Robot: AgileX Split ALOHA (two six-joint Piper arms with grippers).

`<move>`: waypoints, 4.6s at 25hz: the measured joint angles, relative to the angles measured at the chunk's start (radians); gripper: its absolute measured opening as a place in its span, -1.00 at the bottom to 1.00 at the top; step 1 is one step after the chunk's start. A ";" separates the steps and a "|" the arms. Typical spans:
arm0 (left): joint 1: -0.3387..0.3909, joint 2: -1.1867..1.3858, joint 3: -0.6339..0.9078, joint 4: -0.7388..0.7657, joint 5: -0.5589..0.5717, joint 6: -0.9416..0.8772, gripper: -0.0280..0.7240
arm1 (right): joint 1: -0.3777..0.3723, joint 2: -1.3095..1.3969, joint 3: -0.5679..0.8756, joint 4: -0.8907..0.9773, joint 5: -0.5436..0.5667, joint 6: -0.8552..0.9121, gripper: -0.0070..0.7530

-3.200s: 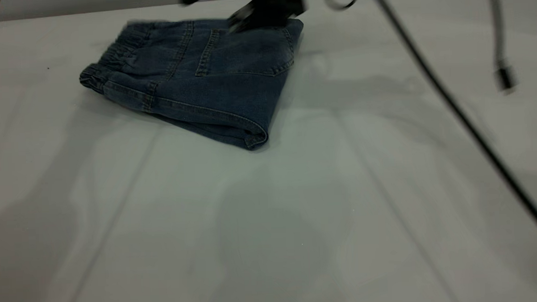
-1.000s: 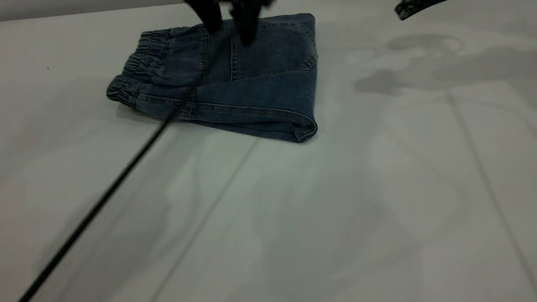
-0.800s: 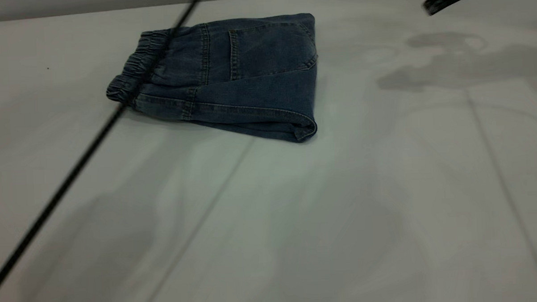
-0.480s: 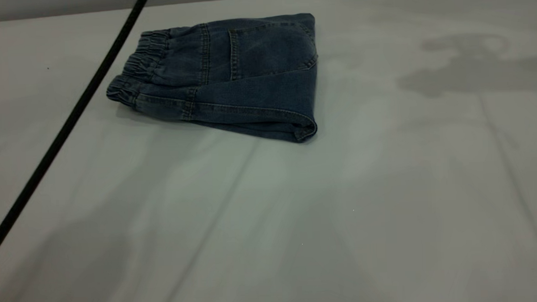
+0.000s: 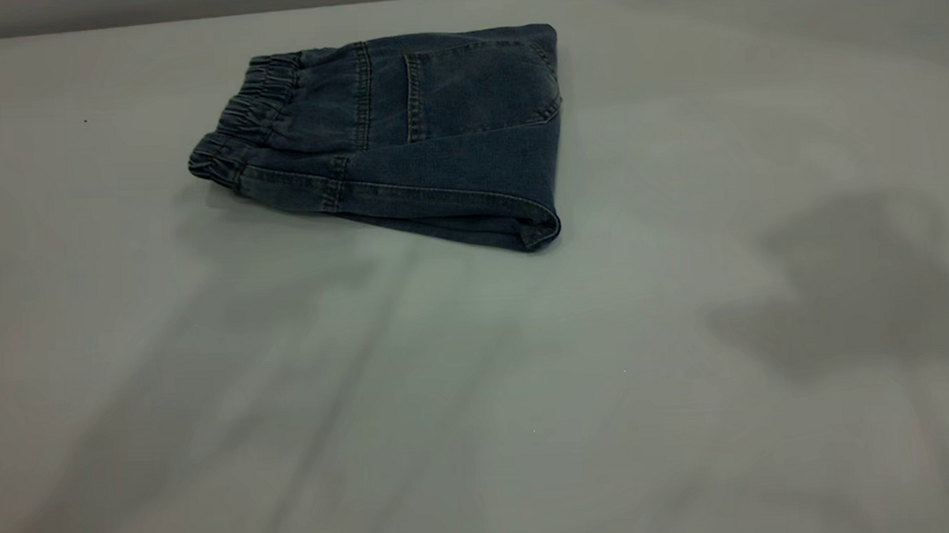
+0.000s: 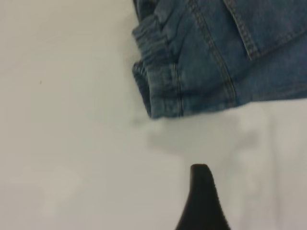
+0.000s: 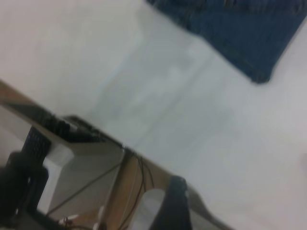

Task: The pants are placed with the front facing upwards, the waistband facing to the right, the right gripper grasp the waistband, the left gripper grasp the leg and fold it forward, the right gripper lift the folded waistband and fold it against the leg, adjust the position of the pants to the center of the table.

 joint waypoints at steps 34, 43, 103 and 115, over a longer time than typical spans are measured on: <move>0.000 -0.985 1.109 -0.016 -0.042 0.025 0.36 | 0.006 -1.106 0.617 -0.666 -0.025 0.351 0.51; 0.000 -0.985 1.159 -0.048 -0.104 0.030 0.36 | 0.006 -1.110 0.748 -0.658 -0.087 0.364 0.51; 0.360 -1.589 1.177 -0.179 -0.050 0.095 0.36 | -0.166 -1.325 0.748 -0.554 -0.095 0.248 0.51; 0.360 -1.624 1.177 -0.179 -0.044 0.095 0.36 | -0.168 -1.351 0.748 -0.550 -0.094 0.248 0.51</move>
